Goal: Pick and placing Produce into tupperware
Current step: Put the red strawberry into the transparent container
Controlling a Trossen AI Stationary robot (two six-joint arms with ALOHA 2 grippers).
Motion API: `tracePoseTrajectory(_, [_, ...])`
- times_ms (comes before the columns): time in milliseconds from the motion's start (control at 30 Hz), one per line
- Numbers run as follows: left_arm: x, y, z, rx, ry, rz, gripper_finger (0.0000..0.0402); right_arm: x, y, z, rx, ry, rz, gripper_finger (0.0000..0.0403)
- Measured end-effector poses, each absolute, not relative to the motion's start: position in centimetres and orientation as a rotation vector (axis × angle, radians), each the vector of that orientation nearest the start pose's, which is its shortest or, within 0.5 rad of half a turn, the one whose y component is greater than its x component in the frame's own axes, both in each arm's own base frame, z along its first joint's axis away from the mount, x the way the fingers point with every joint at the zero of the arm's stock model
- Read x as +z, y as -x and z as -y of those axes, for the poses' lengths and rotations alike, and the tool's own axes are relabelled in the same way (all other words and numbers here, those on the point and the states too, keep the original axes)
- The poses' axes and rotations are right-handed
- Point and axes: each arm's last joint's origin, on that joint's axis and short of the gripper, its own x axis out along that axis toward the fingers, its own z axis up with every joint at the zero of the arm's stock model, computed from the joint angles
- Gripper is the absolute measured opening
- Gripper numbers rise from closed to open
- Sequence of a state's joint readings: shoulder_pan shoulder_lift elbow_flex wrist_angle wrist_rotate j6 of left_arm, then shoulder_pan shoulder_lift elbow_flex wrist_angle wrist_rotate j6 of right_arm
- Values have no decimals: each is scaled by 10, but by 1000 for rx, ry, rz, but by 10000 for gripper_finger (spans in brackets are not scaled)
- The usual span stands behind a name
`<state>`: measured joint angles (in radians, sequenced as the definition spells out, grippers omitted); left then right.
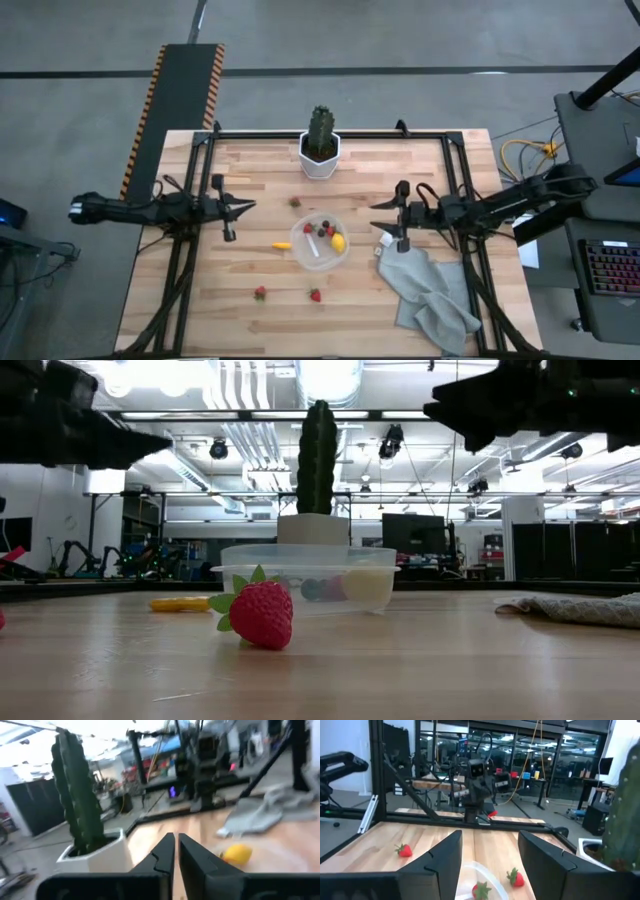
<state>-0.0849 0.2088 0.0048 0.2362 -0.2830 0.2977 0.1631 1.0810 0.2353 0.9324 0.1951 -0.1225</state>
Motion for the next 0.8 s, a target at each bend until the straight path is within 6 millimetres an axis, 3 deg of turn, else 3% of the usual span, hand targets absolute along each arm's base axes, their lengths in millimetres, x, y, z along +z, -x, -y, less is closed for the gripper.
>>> tracePoseTrajectory(200, [157, -118, 1, 221, -422, -158, 82, 208, -221, -31, -35, 151, 46, 187])
tracePoseTrajectory(300, [157, -124, 1, 223, -418, -148, 105, 206, -234, -32, -37, 166, -6, 187])
tracePoseTrajectory(567, [147, -136, 2, 208, -440, -219, 116, 201, -261, -17, -222, 162, -191, 187])
tracePoseTrajectory(800, [134, -147, 3, 171, -461, -320, 124, 207, -253, -10, -247, 158, -230, 187])
